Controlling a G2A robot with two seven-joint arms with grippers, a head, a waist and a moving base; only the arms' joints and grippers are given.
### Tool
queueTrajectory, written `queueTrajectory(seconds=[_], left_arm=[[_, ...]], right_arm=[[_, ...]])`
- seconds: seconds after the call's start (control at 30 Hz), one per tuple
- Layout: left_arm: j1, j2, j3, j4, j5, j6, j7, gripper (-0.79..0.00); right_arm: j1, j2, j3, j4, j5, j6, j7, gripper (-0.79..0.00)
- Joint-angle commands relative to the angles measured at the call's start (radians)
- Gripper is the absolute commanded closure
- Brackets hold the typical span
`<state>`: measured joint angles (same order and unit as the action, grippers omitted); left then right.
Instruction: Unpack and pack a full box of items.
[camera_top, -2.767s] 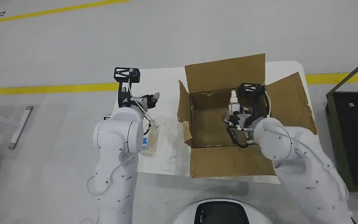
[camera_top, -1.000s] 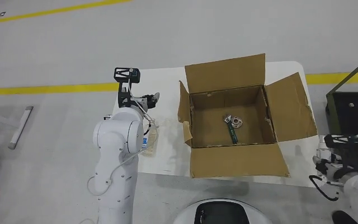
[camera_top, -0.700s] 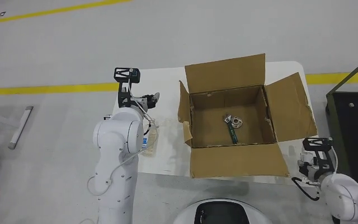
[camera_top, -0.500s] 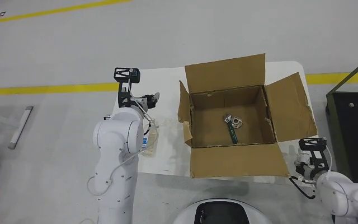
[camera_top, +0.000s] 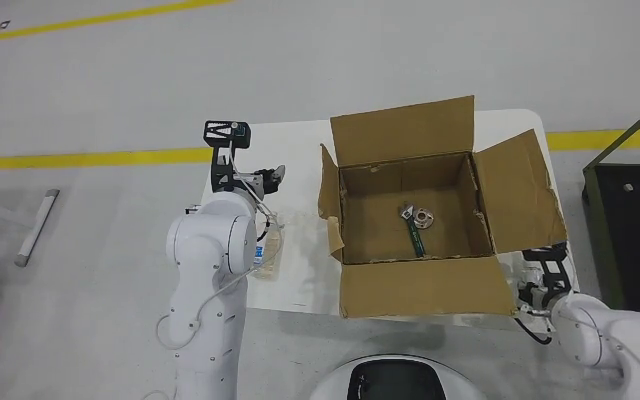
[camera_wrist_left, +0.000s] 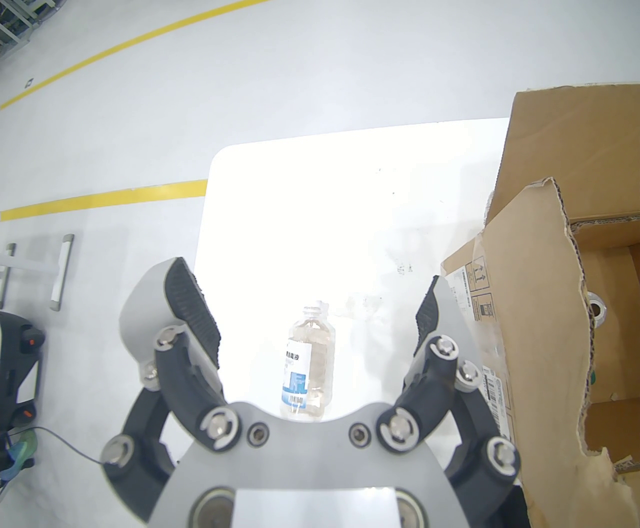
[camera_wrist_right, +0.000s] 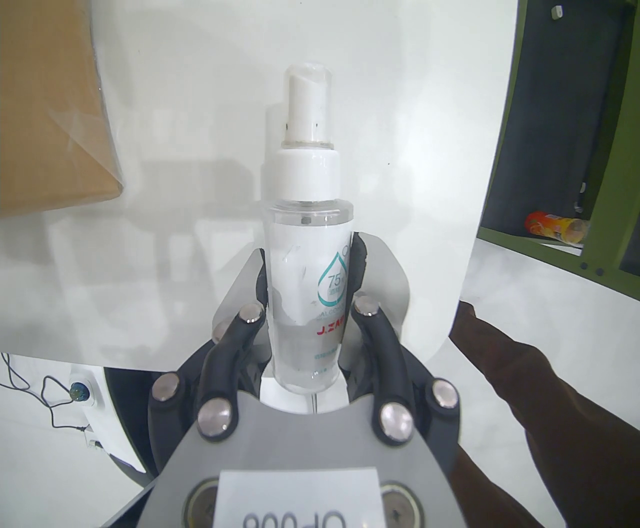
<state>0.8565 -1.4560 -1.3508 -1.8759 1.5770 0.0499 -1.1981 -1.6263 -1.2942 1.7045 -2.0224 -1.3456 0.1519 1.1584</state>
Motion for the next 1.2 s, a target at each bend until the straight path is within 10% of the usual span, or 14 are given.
queueTrajectory(seconds=[0.0,0.6,0.73,0.8,0.97,1.17], left_arm=[[0.000,0.000,0.000,0.000,0.000,0.000,0.000,-0.785],[0.000,0.000,0.000,0.000,0.000,0.000,0.000,-0.785],[0.000,0.000,0.000,0.000,0.000,0.000,0.000,-0.785],[0.000,0.000,0.000,0.000,0.000,0.000,0.000,-0.785],[0.000,0.000,0.000,0.000,0.000,0.000,0.000,-0.785],[0.000,0.000,0.000,0.000,0.000,0.000,0.000,-0.785]], right_arm=[[0.006,0.000,-0.003,0.002,-0.004,0.004,0.004,-0.339],[-0.047,-0.003,0.156,-0.112,0.132,0.127,-0.057,-0.382],[-0.064,-0.010,0.235,-0.184,0.211,0.220,-0.148,-0.259],[-0.077,-0.014,0.260,-0.221,0.237,0.265,-0.186,0.000],[-0.063,-0.023,0.315,-0.328,0.283,0.358,-0.316,0.000],[0.078,-0.003,0.200,-0.328,0.119,0.192,-0.367,0.000]])
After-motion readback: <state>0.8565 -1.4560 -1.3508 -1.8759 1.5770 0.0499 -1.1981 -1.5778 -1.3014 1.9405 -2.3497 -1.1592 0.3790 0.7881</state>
